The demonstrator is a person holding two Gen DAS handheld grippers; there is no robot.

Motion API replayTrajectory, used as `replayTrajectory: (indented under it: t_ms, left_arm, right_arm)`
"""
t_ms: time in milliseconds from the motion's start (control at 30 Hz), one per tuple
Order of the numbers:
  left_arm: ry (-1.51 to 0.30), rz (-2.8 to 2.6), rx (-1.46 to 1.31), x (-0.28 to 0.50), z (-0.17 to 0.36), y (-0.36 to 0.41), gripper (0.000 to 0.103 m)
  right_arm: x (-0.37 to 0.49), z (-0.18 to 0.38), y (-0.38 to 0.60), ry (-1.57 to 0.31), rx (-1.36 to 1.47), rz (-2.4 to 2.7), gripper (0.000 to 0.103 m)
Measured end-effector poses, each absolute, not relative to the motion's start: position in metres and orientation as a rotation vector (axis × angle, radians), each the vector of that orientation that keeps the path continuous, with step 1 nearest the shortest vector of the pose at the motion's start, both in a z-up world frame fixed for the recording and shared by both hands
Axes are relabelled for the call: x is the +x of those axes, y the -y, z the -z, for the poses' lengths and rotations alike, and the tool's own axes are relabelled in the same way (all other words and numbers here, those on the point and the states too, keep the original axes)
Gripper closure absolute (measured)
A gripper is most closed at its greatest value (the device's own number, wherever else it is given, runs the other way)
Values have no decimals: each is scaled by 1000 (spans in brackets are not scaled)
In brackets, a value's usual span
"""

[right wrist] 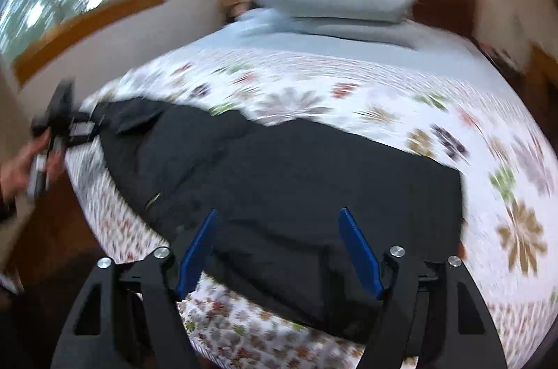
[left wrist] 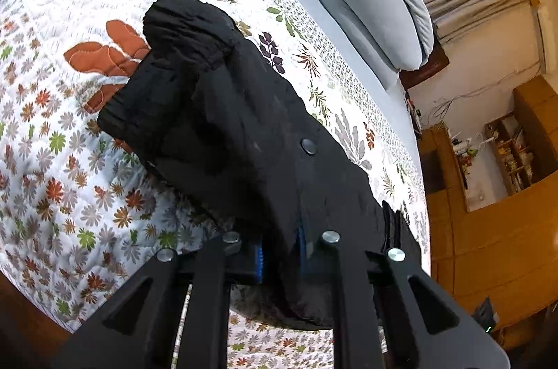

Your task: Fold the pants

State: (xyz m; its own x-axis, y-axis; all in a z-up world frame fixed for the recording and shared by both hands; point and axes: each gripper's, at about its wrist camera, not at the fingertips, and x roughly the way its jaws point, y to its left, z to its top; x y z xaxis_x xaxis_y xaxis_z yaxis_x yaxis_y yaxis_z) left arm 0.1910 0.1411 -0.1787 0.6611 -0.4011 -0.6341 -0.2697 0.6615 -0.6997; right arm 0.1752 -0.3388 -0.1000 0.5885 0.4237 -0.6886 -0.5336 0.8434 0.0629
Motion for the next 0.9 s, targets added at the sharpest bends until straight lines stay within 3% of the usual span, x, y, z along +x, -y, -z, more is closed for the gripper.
replayTrajectory:
  t_ms: [233,533,767,900]
  left_arm:
    - [-776,241,-813,194,153,-119,89]
    - [-693,507,-584,209,110,-24,87]
    - [-756,683,-413,217,113,62,85]
    - [-859,733,-258,227,134,113,84]
  right_arm:
    - [178,102,317,-757,-148,-610,26]
    - [219,61,381,-761,175,-615,26]
    - [253,49,426,-806,441,-661,25]
    - [265,63,434,-874,506,-670,19]
